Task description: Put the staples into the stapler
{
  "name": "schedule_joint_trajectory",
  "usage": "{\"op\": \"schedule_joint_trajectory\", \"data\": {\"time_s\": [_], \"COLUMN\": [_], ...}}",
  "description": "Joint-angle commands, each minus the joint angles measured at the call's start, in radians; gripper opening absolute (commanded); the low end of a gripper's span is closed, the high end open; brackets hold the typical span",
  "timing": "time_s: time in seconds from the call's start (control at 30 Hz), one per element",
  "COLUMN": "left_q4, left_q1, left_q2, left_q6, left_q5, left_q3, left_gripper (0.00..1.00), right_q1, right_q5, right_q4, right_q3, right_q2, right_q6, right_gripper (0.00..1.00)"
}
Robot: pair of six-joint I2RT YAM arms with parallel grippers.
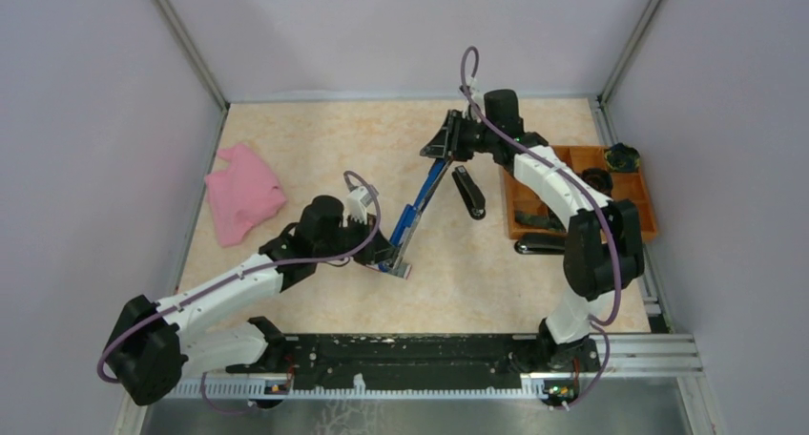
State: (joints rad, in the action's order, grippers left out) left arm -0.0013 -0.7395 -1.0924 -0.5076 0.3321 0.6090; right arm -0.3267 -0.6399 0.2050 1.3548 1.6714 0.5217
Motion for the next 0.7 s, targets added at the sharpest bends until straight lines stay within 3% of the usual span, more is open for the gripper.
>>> {"op": "schedule_joint_trajectory", "data": {"time_s": [0.0,0.3,0.47,0.67], "left_q4": [0.286,0.374,0.334,0.347], "left_q1": [-0.012,-0.011,0.004,0.043], "left_q2": [0.043,0.055,0.058,0.033], "left_q6": [-0.056,-0.149,-0.192,-0.250], "left_q5": [0.163,0.118,0.027,0.020], "left_q3": [0.034,-0.014,-0.043,-0.076], "left_gripper": [0.00,0.00,0.00,0.00], "right_q1": [0.000,-0.012,0.002,0.037], "right_q5": [0.089,0.085,0.099,0.133], "right_q4": [-0.091,-0.108,-0.095,-0.075], "right_q3": [0.009,-0.012,0.013,0.033], "right_q2": [0.055,0.097,0.053,-0.011], "right_q6": [-0.054,-0.040,-0.037,-0.052], "right_gripper": [0.00,0.00,0.20,0.35]}}
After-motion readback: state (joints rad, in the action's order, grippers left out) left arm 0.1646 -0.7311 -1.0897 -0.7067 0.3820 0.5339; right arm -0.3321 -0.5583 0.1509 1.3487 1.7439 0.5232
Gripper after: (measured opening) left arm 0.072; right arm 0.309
